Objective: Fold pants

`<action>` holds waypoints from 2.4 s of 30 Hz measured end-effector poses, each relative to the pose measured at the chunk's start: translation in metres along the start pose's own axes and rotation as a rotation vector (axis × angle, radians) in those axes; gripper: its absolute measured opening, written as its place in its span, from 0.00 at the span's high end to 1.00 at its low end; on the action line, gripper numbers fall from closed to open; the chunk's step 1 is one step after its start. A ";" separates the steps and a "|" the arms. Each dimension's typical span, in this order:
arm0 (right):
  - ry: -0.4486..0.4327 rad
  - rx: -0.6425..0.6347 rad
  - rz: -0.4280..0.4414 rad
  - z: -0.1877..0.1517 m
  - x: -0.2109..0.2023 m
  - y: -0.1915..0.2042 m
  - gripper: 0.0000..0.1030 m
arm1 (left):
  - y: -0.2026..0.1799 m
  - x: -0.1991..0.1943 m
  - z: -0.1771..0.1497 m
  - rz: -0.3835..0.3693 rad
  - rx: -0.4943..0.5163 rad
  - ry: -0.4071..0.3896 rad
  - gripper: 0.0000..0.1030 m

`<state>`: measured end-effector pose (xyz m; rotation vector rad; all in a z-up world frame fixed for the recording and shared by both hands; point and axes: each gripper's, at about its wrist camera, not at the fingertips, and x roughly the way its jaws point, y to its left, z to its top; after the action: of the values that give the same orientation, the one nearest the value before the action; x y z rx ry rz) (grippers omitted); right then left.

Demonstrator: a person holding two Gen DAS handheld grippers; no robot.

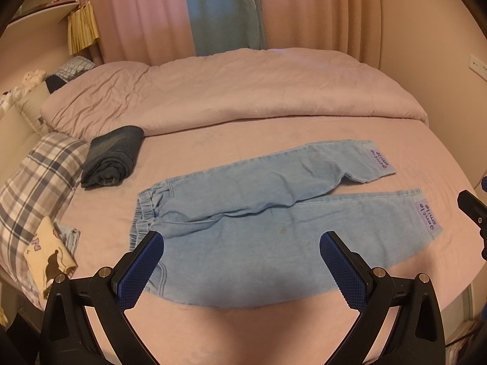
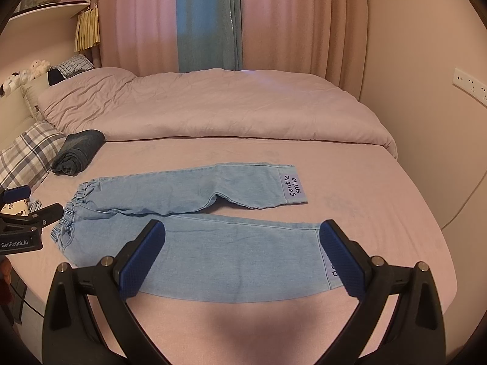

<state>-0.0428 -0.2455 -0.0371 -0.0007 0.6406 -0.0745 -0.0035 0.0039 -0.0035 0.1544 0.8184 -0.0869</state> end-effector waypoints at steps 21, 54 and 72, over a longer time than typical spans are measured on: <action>0.017 -0.039 0.034 -0.001 0.014 0.017 0.01 | 0.040 0.027 -0.008 -0.136 -0.135 0.035 0.01; 0.316 -0.713 0.656 -0.118 0.164 0.245 0.92 | 0.222 0.162 -0.158 -0.218 -0.816 0.216 0.79; 0.501 -0.431 0.390 -0.109 0.218 0.117 0.60 | 0.166 0.172 -0.122 -0.009 -0.274 0.301 0.45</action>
<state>0.0744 -0.1417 -0.2570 -0.2804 1.1365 0.4543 0.0485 0.1857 -0.1947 -0.0981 1.1219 0.0421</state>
